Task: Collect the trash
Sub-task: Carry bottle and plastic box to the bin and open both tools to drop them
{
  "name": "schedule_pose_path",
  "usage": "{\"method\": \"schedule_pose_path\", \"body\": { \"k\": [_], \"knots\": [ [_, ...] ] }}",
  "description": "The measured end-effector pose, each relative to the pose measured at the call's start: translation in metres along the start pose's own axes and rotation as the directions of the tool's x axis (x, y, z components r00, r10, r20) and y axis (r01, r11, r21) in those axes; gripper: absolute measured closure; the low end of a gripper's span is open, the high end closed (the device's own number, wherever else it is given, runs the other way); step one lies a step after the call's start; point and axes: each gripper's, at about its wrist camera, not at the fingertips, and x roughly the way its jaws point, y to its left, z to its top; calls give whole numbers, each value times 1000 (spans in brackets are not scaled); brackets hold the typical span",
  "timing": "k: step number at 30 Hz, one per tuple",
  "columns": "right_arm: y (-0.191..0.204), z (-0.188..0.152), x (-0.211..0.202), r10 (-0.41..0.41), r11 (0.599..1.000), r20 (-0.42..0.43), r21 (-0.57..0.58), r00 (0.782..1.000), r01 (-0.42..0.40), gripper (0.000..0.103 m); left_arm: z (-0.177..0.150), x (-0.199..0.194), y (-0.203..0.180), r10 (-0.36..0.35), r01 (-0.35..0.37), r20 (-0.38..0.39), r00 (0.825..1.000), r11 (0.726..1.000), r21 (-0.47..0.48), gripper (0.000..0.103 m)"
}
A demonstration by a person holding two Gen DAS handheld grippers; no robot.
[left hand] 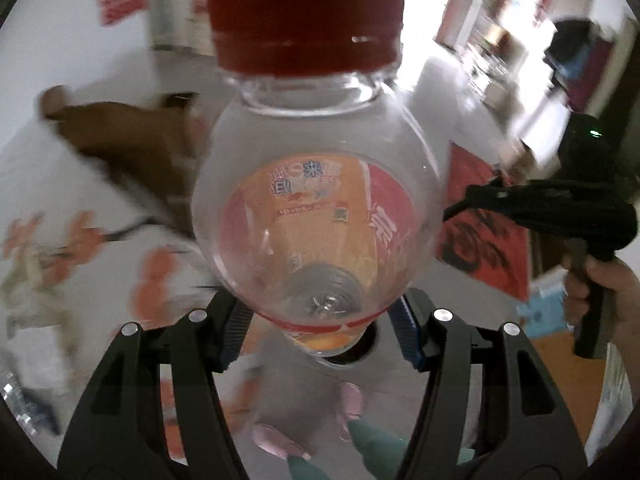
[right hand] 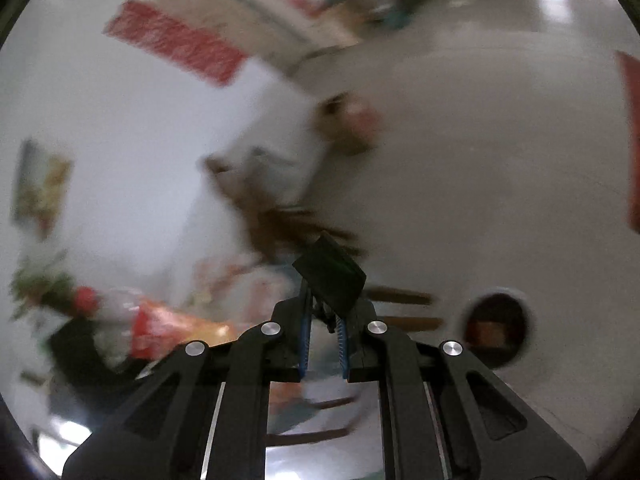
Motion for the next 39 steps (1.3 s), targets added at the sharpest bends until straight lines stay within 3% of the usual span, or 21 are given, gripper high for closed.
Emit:
{"method": "schedule_pose_path", "body": {
  "k": [5,9,15,22,27,29,30,32,35,39],
  "knots": [
    [-92,-16,45,-113,985,-82,122,990,123,91,-18,105,-51,-43,53,-158,987,997,59,45],
    [-154,-34,107,-169,966,-171,167,971,198,91,-51,206,-68,-50,76,-303,952,994,74,45],
    [-240,-69,210,-242,932,-280,200,929,303,91,-109,336,-69,-23,77,-412,911,990,116,45],
    [-306,-107,294,-251,907,-349,240,903,345,91,-160,456,-61,-12,100,-509,861,984,146,45],
    [-338,-123,340,-234,900,-406,252,883,354,88,-180,504,-71,2,95,-581,814,986,136,44],
    [-345,-129,347,-242,898,-413,247,878,364,86,-184,515,-68,5,81,-600,800,990,116,32],
    [-347,-131,349,-235,896,-419,256,877,363,78,-187,518,-68,10,72,-603,798,991,112,30],
    [-347,-132,350,-242,892,-422,258,873,372,67,-207,514,-59,6,65,-598,802,993,96,28],
    [-345,-131,342,-235,893,-417,263,878,364,67,-206,511,-53,-2,63,-599,801,995,81,28],
    [-340,-128,325,-228,889,-401,287,888,357,65,-198,482,-49,-17,64,-571,821,996,63,28]
  ]
}}
